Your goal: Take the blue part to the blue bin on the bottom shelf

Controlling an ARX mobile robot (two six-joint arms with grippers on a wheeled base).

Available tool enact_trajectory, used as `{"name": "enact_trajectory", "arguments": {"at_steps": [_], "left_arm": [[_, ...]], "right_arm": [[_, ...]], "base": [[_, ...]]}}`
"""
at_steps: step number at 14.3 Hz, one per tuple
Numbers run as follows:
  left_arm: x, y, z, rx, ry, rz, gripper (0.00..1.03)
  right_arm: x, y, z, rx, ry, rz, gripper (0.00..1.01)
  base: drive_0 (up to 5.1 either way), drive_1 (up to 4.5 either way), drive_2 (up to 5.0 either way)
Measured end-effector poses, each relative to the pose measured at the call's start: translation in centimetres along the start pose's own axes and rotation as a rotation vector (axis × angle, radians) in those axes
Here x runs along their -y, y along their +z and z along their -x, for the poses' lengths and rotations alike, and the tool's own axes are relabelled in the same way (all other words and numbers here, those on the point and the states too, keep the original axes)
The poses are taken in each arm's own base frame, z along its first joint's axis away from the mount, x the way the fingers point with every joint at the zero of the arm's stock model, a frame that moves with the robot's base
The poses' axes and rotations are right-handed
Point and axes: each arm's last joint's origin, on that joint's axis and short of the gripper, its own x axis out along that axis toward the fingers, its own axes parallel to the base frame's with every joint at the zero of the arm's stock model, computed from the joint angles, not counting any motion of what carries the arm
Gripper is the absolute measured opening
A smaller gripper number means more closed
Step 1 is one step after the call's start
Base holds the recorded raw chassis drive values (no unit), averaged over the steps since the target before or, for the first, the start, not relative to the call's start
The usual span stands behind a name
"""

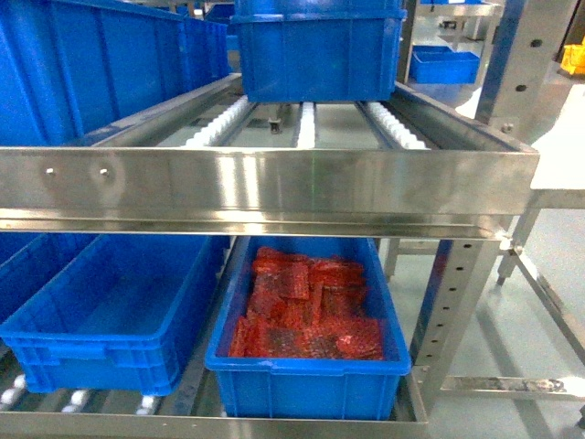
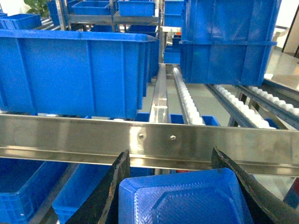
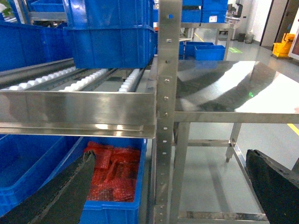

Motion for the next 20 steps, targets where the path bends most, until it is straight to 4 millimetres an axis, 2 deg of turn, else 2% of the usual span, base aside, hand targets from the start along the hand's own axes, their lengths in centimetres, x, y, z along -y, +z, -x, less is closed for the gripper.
{"name": "enact_trajectory", "arguments": {"at_steps": [6, 20], "left_arm": [[0.00, 0.04, 0.01, 0.003, 0.000, 0.001, 0.44], [-0.03, 0.02, 0.00, 0.001, 0.002, 0.000, 0.44]], "right_arm": [[0.00, -0.01, 0.00, -0.002, 0.000, 0.000, 0.98], [-0.01, -0.02, 0.00, -0.002, 0.003, 0.000, 0.98]], "base": [[-5.1, 2.35, 2.4], [-0.1, -0.10, -0.1]]}}
